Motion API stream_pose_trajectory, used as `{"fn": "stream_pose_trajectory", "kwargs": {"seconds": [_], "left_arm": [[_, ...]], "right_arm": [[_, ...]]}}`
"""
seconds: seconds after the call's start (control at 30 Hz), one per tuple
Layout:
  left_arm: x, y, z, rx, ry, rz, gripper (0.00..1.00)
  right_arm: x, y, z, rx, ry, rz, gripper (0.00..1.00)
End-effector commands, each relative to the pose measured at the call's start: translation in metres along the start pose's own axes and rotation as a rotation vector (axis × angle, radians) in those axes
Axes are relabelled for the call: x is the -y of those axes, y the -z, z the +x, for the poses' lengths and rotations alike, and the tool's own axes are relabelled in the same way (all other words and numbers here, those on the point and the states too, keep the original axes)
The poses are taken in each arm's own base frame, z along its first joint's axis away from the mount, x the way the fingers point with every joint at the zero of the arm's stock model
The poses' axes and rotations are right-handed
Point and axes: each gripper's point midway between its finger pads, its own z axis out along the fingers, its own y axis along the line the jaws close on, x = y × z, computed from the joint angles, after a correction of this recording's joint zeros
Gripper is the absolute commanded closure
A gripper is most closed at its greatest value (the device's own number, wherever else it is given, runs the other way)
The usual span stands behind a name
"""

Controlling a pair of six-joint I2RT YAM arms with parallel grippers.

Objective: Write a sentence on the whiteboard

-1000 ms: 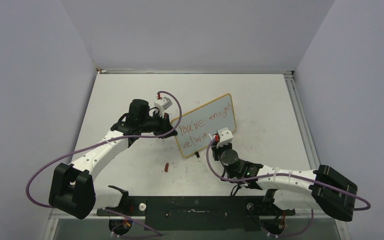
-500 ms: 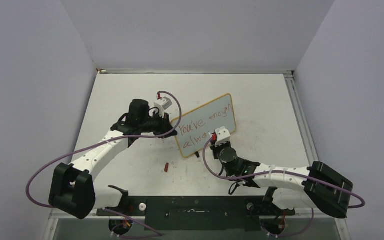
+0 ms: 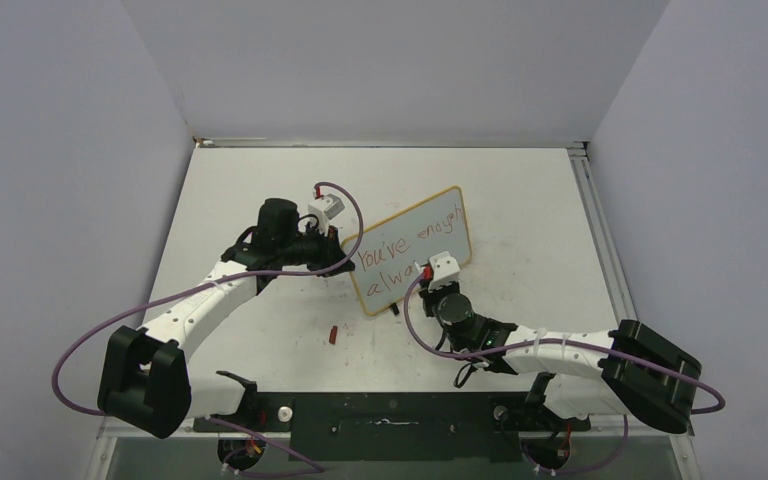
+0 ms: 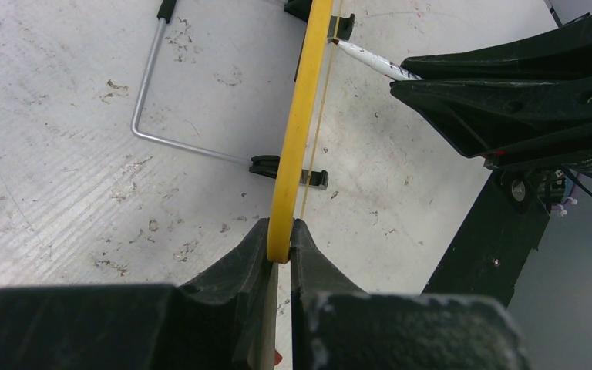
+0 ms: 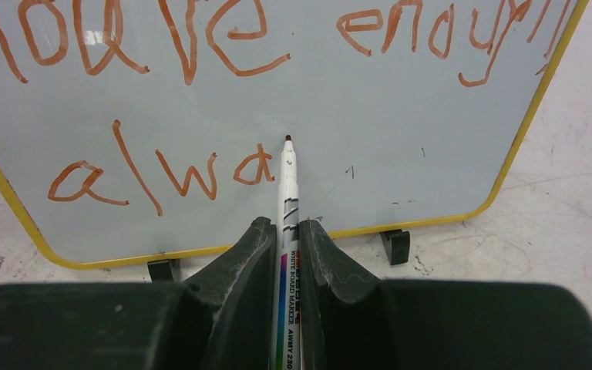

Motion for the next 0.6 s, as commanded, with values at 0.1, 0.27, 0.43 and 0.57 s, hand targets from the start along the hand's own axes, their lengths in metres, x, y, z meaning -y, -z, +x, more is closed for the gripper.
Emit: {"fn": "stream_pose_trajectory", "kwargs": {"seconds": [0.1, 0.27, 0.43, 0.57], "left_arm": [[-0.008, 0.003, 0.007, -0.040, 0.013, -0.051, 1.00], [-0.008, 0.003, 0.008, -0.041, 0.015, -0.052, 1.00], [-0.008, 0.003, 0.007, -0.039, 0.014, -0.053, 1.00], [-0.008, 0.003, 0.007, -0.038, 0.013, -0.053, 1.00]], "right_arm": [[0.005, 0.003, 0.010, -0.027, -0.072, 0.022, 0.95], [0.006, 0.004, 0.011, -0.030, -0.068, 0.025, 0.95], [0.007, 0.004, 0.007, -0.021, -0.064, 0.031, 0.95], [0.011, 0.010, -0.006, 0.016, -0.073, 0.046, 0.95]]}}
